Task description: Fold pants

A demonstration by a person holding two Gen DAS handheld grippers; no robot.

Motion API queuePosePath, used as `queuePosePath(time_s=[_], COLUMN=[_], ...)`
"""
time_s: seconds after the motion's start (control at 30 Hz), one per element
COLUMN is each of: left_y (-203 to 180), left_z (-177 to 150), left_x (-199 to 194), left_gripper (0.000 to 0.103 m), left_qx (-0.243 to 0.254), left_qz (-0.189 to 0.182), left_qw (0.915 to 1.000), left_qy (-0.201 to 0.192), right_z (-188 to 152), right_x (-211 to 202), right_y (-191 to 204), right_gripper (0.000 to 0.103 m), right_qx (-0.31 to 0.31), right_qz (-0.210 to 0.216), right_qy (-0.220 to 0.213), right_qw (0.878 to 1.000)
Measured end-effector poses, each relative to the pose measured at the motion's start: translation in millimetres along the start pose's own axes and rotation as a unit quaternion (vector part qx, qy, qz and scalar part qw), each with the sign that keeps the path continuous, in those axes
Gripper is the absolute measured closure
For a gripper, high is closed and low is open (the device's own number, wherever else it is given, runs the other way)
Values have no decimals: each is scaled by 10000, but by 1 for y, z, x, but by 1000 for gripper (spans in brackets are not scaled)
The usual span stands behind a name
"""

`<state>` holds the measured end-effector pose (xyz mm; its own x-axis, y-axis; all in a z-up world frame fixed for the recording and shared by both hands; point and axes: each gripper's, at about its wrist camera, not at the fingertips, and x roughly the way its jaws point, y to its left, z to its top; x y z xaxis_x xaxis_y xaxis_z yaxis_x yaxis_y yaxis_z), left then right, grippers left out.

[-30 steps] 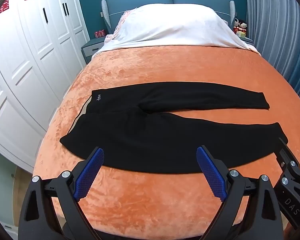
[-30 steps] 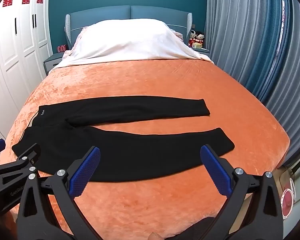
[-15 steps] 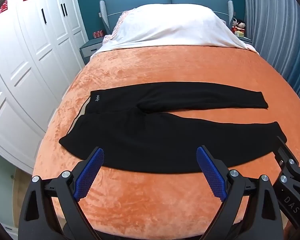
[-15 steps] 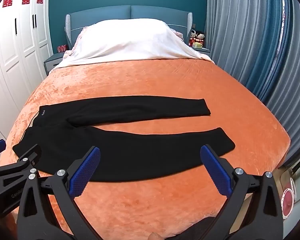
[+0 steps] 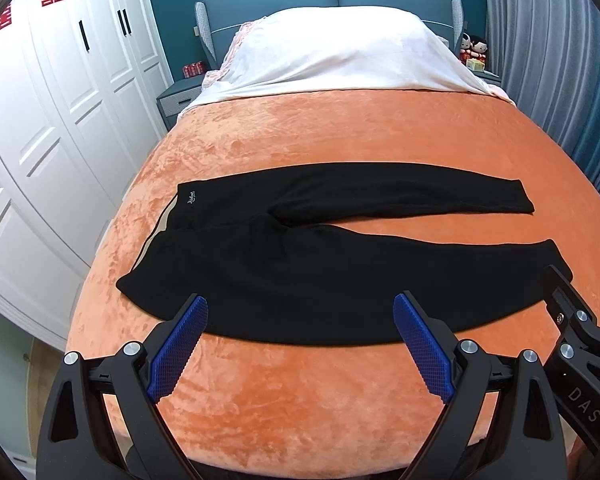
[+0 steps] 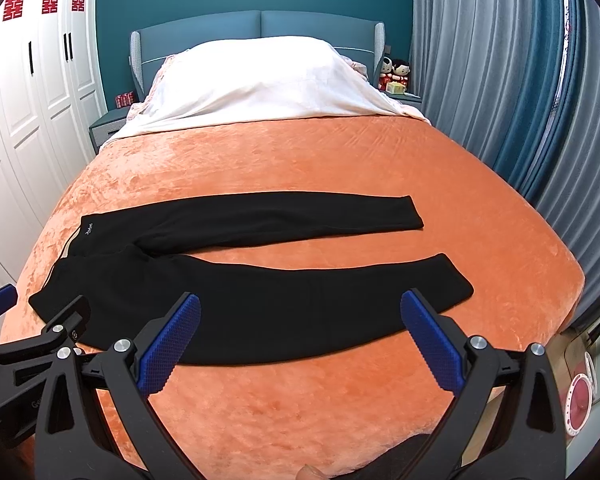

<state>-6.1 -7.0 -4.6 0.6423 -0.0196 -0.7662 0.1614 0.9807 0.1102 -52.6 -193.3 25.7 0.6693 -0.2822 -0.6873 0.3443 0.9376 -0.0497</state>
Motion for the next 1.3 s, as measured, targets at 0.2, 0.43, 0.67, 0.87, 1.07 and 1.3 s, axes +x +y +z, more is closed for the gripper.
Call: queuePosePath(time_s=[0.2, 0.43, 0.67, 0.87, 1.07, 1.3], left_y=[-1, -1, 0, 3, 5, 3], left_z=[-2, -2, -1, -1, -2, -2], left_x=[2, 7, 6, 5, 3, 1], left_gripper=[11, 11, 11, 11, 11, 11], left_qx=[-13, -16, -22, -30, -61, -37], left_qz=[31, 47, 42, 38, 45, 34], left_qw=[10000, 9999, 9999, 9999, 9998, 9998], left_qy=[42, 116, 165, 165, 176, 175], right_z=[-2, -4, -3, -3, -4, -4], right_x=[1, 7, 7, 4, 4, 4], right_y=[0, 2, 3, 2, 2, 2], right_gripper=[5, 5, 5, 5, 5, 5], right_qx=[5, -12, -27, -20, -21, -10], right_qz=[17, 41, 59, 75, 79, 84], right_qy=[34, 126, 122, 105, 98, 94], right_qw=[10000, 9999, 9999, 9999, 9999, 9999])
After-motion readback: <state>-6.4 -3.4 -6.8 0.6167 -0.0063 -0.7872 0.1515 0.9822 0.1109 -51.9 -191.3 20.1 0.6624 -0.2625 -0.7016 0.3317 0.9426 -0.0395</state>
